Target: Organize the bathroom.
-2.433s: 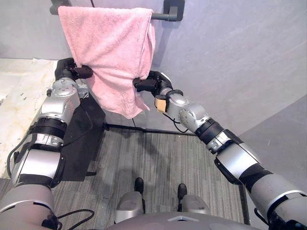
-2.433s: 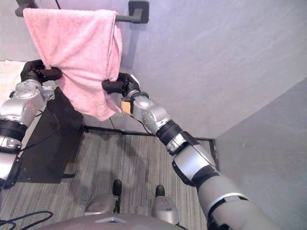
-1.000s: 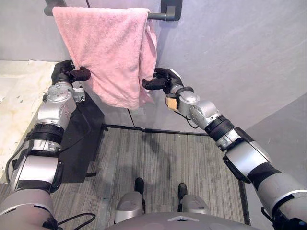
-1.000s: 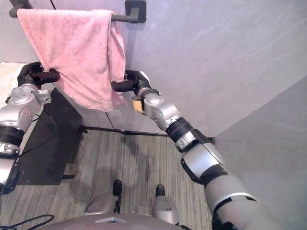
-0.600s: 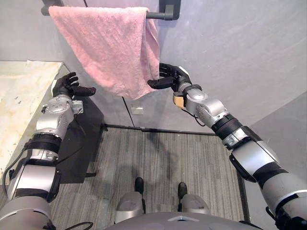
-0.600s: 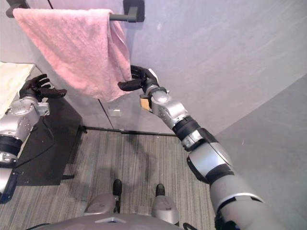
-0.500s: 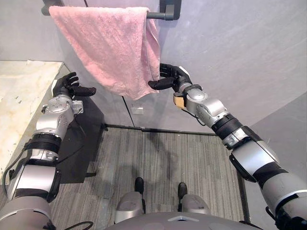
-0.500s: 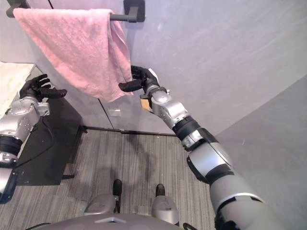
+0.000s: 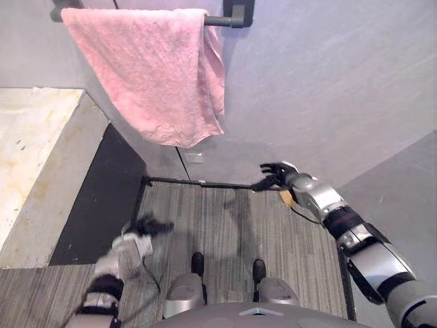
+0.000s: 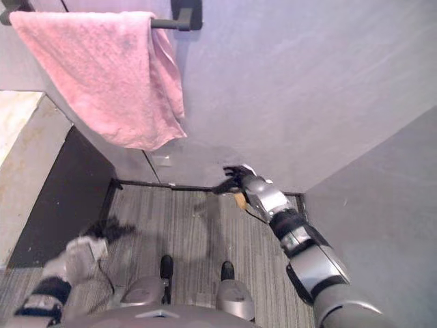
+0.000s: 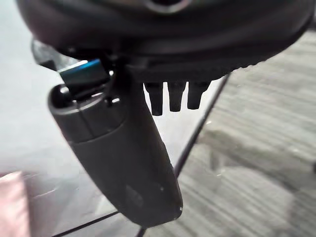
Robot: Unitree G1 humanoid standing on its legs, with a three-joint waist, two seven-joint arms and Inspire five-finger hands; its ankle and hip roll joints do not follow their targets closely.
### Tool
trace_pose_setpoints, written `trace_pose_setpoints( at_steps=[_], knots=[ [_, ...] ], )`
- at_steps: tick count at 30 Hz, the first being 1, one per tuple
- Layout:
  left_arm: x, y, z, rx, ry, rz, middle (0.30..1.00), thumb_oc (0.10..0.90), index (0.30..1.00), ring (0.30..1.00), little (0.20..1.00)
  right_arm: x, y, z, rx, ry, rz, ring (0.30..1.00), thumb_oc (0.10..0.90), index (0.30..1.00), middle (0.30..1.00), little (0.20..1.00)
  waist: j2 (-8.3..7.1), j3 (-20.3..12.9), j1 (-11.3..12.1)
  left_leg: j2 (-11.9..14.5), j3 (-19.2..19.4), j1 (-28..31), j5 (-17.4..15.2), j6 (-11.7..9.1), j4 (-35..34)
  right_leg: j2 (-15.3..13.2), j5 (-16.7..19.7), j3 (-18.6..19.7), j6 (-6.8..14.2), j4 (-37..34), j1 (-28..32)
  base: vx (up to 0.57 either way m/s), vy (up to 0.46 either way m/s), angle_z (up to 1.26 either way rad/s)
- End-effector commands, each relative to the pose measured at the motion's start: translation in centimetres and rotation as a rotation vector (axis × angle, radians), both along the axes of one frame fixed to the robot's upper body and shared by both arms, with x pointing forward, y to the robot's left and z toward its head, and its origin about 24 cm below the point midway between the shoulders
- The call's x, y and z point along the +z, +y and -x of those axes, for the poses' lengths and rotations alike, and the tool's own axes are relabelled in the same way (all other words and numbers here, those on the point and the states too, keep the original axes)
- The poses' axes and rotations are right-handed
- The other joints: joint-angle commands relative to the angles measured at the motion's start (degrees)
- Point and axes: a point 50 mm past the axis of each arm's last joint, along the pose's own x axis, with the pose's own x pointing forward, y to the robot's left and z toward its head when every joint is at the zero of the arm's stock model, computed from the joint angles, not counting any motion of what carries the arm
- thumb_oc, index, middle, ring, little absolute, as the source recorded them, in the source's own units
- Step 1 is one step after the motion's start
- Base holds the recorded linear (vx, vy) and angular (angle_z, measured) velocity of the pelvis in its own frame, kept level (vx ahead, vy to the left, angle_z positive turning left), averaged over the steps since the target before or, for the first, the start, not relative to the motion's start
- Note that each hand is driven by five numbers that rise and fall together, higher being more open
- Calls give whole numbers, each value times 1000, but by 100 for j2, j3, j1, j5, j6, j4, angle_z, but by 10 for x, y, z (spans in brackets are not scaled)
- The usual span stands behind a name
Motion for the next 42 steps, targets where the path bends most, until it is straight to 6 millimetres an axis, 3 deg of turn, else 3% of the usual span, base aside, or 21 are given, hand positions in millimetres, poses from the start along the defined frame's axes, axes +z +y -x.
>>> trace_pose_setpoints(
  at_steps=[1,2,4,7,12,16,17,19,20,24,25,26,27,32,35,36,39,42],
  knots=[
    [19,23,-17,8,-138,-141,900,800,900,900,900,20,-5,-15,95,-105,68,900,800,900,900,900,2,-577,108,738,373,72,-655,-162,850,-161,-387,250,146,668,-664,-80,-100,-4],
    [8,26,-1,79,-92,-121,900,800,900,900,900,0,-20,0,98,-44,116,900,800,900,900,900,-18,-549,93,765,350,40,-625,-180,875,-97,-442,232,93,738,-700,-81,-99,-2],
    [2,28,8,85,-56,-136,900,800,900,900,900,-10,-25,8,111,-26,136,900,800,900,900,900,-35,-538,84,775,322,10,-621,-181,892,-68,-468,222,73,764,-728,-78,-96,-2],
    [-16,31,38,119,70,-129,900,800,900,900,900,-44,-38,35,189,99,229,900,800,900,900,900,-105,-432,100,835,184,-151,-423,-230,1085,61,-536,118,-38,838,-785,-128,-164,-2],
    [-33,24,68,126,202,-87,900,800,900,900,900,-67,-52,52,288,199,376,900,800,900,900,900,-146,-237,262,926,-17,-517,-89,-324,1493,201,-509,-166,-173,687,-770,-134,-146,15],
    [-38,20,76,148,224,-80,900,800,900,900,900,-70,-52,50,327,217,432,900,800,900,900,900,-117,-170,367,1037,33,-561,99,-379,1207,310,-503,-411,-218,550,-724,-113,-94,47],
    [-37,19,73,127,235,-90,900,800,900,900,900,-70,-53,50,326,232,446,900,800,900,900,900,-91,-100,330,1079,427,-649,206,-426,986,365,-492,-614,-233,441,-638,-124,-90,54],
    [-37,18,68,91,236,-99,900,800,900,900,900,-73,-56,54,291,238,440,900,800,900,900,900,-104,-51,259,1098,940,-763,136,-453,1201,294,-470,-898,-259,370,-596,-147,-56,100],
    [-35,15,60,54,235,-107,900,800,900,900,900,-77,-59,60,244,230,421,900,800,900,900,900,-182,7,178,825,1342,-837,-308,-344,1899,92,-388,-1234,-286,341,-623,-154,4,147],
    [-34,13,53,28,222,-124,900,800,900,900,900,-78,-62,65,218,205,396,900,800,900,900,900,-168,94,79,522,1533,-853,-628,-229,2149,23,-295,-1387,-226,313,-703,-146,38,111],
    [-33,13,51,22,221,-130,900,800,900,900,900,-78,-62,66,216,202,393,900,800,900,900,900,-154,101,54,471,1584,-791,-712,-184,2005,13,-279,-1398,-200,324,-732,-27,114,78],
    [-31,14,48,22,223,-143,900,800,900,900,900,-81,-62,70,205,197,381,900,800,900,900,900,-75,107,4,335,1610,-532,-1000,-108,1585,-8,-264,-1404,-49,333,-772,-93,114,72],
    [-30,14,47,24,221,-146,900,800,900,900,900,-82,-61,71,203,194,375,900,800,900,900,900,-102,109,-1,269,1637,-559,-887,-36,1452,-55,-171,-1418,-52,341,-874,-105,117,45],
    [-24,20,38,34,155,-166,900,800,900,900,900,-94,-56,91,226,200,363,900,800,900,900,900,6,226,-124,11,1451,-454,-789,183,833,-109,-61,-1057,218,626,-1305,-105,65,-8],
    [-18,22,29,-6,125,-190,900,800,900,900,900,-99,-61,102,201,204,356,900,800,900,900,900,158,348,-313,-33,1147,-465,-702,324,668,-16,-296,-276,250,1254,-1540,-73,-25,-1],
    [-12,22,14,-42,94,-201,900,800,900,900,900,-104,-67,112,138,209,333,900,800,900,900,900,303,450,-557,-83,771,-509,-636,412,620,110,-464,388,234,1634,-1639,-66,-72,16],
    [-7,16,-1,-25,51,-177,900,800,900,900,900,-113,-68,124,122,226,337,900,800,900,900,900,286,433,-675,-145,621,-615,-695,427,835,221,-413,449,141,1462,-1587,-31,-152,134],
    [-5,11,-8,-15,20,-152,900,800,900,900,900,-116,-66,126,81,205,316,900,800,900,900,900,271,509,-730,-54,410,-720,-624,392,956,361,-488,367,43,1728,-1733,-50,-152,67]
  ],
)
